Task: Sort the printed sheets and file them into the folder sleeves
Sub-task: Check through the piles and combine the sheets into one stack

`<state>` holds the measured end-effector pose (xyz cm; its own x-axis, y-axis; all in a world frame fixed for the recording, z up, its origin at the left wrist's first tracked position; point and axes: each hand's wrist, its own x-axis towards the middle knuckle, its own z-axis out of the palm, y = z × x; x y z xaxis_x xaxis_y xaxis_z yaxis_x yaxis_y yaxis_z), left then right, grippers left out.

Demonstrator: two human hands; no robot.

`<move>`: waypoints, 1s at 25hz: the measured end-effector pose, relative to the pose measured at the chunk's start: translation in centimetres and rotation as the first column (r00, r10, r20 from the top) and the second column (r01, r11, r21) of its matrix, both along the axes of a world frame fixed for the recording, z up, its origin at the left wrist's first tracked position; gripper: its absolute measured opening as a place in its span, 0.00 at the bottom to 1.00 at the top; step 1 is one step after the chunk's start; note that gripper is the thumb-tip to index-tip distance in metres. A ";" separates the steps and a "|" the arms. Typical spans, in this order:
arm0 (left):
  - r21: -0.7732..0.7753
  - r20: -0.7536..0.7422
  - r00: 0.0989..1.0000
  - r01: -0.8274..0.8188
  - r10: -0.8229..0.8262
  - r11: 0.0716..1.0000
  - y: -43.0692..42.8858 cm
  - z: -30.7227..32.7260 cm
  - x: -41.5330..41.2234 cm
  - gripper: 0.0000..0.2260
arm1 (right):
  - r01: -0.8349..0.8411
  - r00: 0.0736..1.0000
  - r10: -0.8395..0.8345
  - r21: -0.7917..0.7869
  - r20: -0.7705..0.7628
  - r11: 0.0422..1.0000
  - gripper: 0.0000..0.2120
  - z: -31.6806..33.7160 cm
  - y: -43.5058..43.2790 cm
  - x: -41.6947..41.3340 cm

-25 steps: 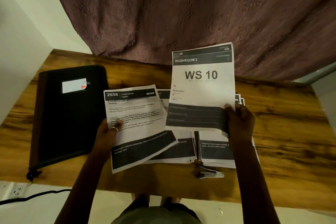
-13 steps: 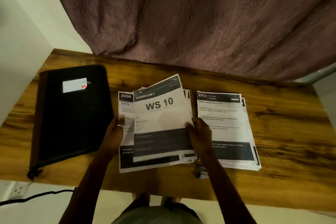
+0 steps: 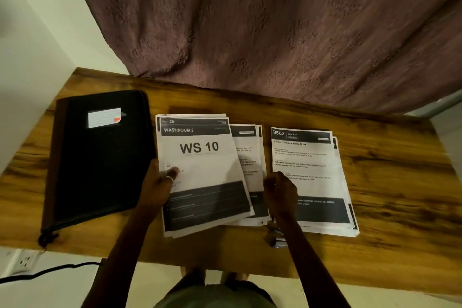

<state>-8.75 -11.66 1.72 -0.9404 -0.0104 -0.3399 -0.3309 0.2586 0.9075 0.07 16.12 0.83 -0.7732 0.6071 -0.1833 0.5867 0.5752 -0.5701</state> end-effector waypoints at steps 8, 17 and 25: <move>0.175 -0.013 0.986 -0.164 0.169 0.971 -2.1 1.6 -0.8 0.15 | -0.045 0.989 0.062 -0.120 0.138 0.992 0.24 -0.3 -0.4 0.1; 0.185 0.014 0.987 -0.158 0.158 0.970 -2.7 1.4 -0.4 0.13 | 0.010 1.000 -0.010 -0.014 0.002 1.000 0.08 0.9 1.3 0.4; 0.099 -0.021 0.992 -0.122 0.125 0.988 -3.1 0.9 -0.1 0.13 | 0.167 0.869 -0.146 0.002 -0.473 0.986 0.09 5.2 4.9 0.2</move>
<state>-8.85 -14.81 2.58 -0.9428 -0.0953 -0.3193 -0.3297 0.1273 0.9355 0.23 21.04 6.06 -0.6557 0.7265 0.2055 0.3404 0.5274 -0.7784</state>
